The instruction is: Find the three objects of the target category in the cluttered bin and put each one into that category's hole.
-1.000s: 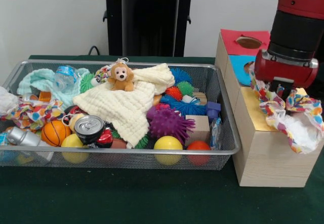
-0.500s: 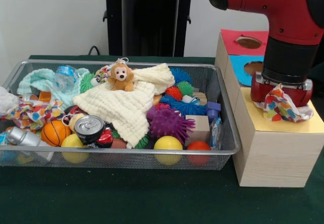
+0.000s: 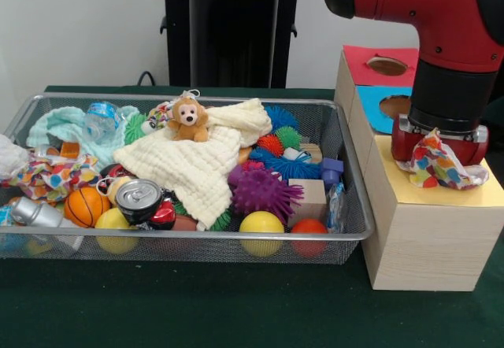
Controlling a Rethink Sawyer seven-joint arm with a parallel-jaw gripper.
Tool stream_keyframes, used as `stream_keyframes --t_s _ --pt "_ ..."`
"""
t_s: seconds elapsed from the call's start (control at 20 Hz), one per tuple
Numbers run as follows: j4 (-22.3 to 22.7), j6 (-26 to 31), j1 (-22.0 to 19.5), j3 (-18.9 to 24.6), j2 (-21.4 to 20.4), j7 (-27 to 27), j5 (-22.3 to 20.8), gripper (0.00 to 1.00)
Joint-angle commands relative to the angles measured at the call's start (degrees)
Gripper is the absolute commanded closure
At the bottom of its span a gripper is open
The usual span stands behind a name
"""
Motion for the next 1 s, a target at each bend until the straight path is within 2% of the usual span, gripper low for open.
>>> stream_keyframes --t_s 0.05,0.25,0.45,0.65,1.0 --pt "1.26 3.73 -0.71 6.88 5.65 11.68 -0.07 1.0" --pt "1.26 14.39 3.92 -1.09 0.72 16.12 -1.93 1.0" --pt "0.24 21.7 5.43 -4.36 -2.0 16.78 -3.06 1.0" --pt "-1.12 23.6 5.13 -5.29 -2.28 15.85 -2.76 1.0" --pt "-0.21 25.31 6.11 -7.17 -5.09 15.06 -2.69 1.0"
